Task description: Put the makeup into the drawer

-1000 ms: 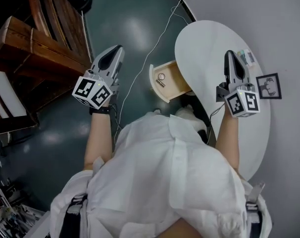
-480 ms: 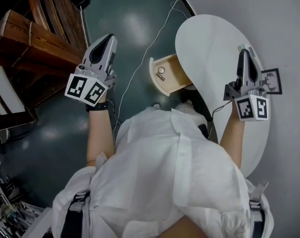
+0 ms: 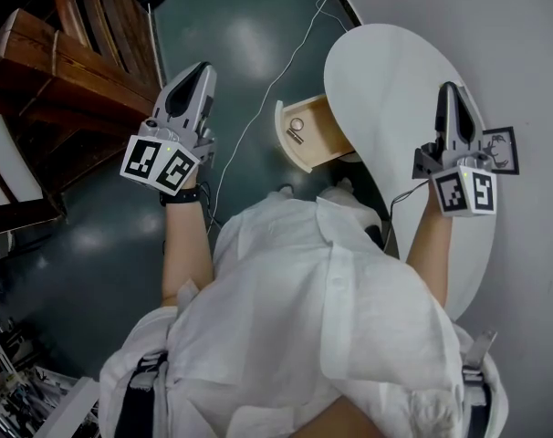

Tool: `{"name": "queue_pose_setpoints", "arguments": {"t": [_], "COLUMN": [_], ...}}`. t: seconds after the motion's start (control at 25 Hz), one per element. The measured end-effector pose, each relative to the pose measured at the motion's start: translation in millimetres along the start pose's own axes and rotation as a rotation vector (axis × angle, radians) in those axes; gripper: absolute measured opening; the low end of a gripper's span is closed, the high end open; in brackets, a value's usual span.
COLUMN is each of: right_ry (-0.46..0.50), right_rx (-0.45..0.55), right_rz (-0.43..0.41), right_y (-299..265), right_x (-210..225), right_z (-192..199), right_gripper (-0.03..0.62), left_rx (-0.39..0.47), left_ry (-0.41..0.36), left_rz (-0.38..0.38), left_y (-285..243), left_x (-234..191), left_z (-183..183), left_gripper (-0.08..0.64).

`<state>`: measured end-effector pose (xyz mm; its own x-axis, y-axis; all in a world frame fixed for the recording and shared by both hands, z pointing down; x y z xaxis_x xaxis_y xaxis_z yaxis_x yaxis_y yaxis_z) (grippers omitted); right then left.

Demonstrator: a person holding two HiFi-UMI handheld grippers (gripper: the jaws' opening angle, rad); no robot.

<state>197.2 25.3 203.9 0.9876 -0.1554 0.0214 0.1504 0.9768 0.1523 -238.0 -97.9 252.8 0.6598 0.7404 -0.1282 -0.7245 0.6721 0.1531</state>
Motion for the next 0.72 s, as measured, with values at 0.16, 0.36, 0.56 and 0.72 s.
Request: {"name": "queue_pose_setpoints", "arguments": {"t": [0.16,0.36,0.56,0.72], "right_ry": [0.003,0.007,0.006,0.006], "right_rx": [-0.004,-0.011,-0.015,-0.014], "right_rz": [-0.001,0.003,-0.002,-0.014], "right_y": [2.0,4.5,3.0,0.9], "right_x": [-1.7,0.6,-0.5,-4.3], "right_z": [0.2,1.0,0.8,2.5], "right_gripper": [0.009,0.009,0.009,0.009], "left_rx": [0.007,0.01,0.01,0.018], "left_ry": [0.005,0.009,0.014,0.013], "left_rz": [0.017,0.027,0.02,0.017], "left_y": [-1.7,-2.4,2.1,5.7], "left_x": [2.5,5.7,5.1,4.5], "left_z": [0.8,1.7,0.8,-0.2], "left_gripper": [0.018,0.018,0.018,0.018]}}
Point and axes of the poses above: the fingertips, and each gripper's own axes: y backward along the fingers, x to its right, z out of its underside, the point moved 10 cm from there along y, backward along the fingers, and after that the axes turned 2 degrees about -y, right-handed, at the moved point
